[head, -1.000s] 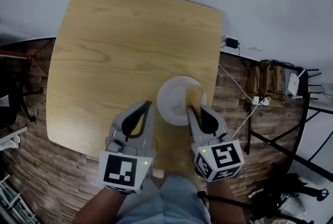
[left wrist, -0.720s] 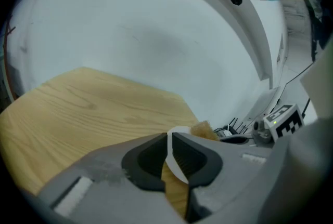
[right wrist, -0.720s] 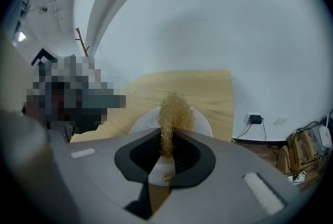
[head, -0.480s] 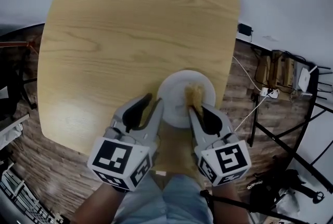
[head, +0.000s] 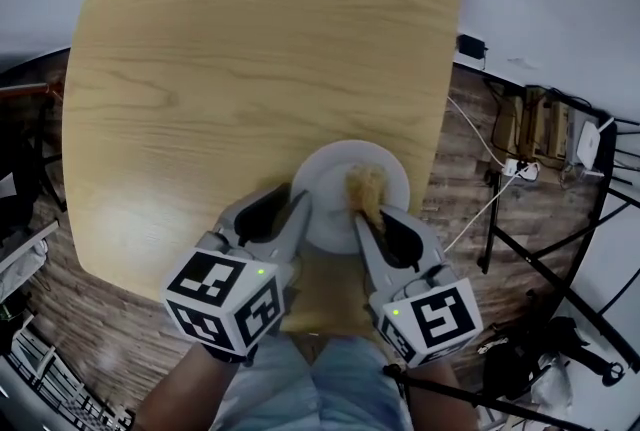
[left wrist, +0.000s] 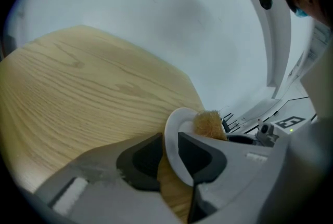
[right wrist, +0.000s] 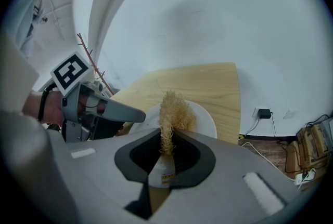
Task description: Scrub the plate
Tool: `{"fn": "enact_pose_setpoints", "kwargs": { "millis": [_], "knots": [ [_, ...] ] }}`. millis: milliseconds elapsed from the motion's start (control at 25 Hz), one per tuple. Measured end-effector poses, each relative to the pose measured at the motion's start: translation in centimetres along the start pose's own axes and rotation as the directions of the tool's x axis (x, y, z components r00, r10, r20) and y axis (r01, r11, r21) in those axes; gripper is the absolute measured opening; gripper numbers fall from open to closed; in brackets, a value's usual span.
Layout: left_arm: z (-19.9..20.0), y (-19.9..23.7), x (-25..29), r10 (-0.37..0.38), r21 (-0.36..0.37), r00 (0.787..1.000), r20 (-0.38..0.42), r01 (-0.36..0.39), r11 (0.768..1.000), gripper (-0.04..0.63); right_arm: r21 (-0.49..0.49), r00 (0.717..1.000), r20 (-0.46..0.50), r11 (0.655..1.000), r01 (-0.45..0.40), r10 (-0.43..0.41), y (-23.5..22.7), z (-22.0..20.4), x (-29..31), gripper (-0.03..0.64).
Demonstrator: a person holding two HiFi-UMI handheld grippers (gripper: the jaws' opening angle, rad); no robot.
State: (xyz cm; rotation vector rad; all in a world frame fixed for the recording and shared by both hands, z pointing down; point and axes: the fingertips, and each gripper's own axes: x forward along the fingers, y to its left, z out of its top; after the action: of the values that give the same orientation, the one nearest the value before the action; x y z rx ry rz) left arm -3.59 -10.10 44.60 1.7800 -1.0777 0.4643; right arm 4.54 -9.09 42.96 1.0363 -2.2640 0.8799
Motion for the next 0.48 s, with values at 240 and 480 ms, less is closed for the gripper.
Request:
{"fn": "enact_pose_setpoints", "kwargs": {
  "millis": [240, 480],
  "knots": [
    [0.06, 0.01, 0.44, 0.002, 0.004, 1.0, -0.023, -0.002, 1.0, 0.11, 0.006, 1.0, 0.006, 1.0, -0.009, 0.009, -0.17, 0.0, 0.06, 0.044],
    [0.26, 0.05, 0.24, -0.027, -0.055, 0.999, -0.018, 0.026, 0.998, 0.072, 0.0, 1.0, 0.009, 1.0, -0.015, 0.015, -0.24, 0.14, 0.1, 0.044]
  ]
}}
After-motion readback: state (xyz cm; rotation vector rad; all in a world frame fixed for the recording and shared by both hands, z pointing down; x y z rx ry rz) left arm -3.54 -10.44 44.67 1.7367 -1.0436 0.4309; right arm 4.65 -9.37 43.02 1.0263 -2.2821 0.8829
